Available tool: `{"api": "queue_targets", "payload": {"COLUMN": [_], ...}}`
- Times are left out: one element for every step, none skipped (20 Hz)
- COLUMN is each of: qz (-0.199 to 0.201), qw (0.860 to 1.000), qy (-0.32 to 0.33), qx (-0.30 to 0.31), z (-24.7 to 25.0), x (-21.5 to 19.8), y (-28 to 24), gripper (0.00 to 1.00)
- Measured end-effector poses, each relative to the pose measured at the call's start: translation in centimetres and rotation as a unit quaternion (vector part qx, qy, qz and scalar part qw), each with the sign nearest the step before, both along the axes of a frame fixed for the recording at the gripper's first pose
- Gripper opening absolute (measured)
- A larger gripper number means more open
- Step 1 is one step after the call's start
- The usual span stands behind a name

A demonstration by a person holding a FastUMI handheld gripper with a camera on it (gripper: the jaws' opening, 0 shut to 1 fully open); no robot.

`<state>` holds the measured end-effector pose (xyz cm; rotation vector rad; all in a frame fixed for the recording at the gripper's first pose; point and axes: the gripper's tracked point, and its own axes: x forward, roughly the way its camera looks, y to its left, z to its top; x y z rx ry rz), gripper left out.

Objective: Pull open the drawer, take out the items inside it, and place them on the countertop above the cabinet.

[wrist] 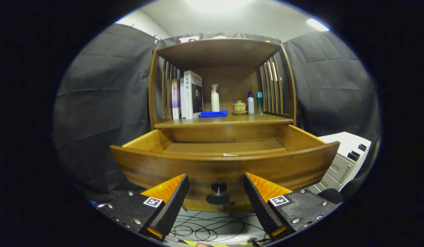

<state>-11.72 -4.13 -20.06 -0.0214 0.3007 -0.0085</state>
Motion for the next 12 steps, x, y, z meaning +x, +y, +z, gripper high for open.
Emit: {"api": "queue_targets", "payload": {"qz": [-0.006, -0.014, -0.022, -0.031, -0.036, -0.04, -0.044, -0.042, -0.038, -0.034, -0.035, -0.039], "qw": [1.0, 1.0, 1.0, 0.999, 0.999, 0.999, 0.998, 0.998, 0.998, 0.998, 0.997, 0.995], "qy": [0.0, 0.005, 0.011, 0.015, 0.022, 0.027, 0.033, 0.039, 0.045, 0.053, 0.066, 0.083], "qx": [0.006, 0.01, 0.008, 0.004, 0.0, -0.003, -0.006, -0.01, -0.018, -0.027, -0.034, -0.035], "z": [1.3, 2.5, 3.4, 4.5, 5.1, 5.6, 6.0, 6.4, 6.4, 6.3, 5.8, 5.1], "x": [0.6, 1.1, 1.5, 2.2, 3.0, 3.9, 4.9, 5.9, 6.9, 7.9, 8.7, 9.6], "y": [-0.1, -0.3, -0.6, -1.1, -1.5, -1.8, -2.2, -2.3, -2.3, -2.5, -2.7, -3.0], "gripper": [0.97, 0.97, 0.97, 0.97, 0.97, 0.97, 0.97, 0.97, 0.97, 0.97, 0.97, 0.97]}}
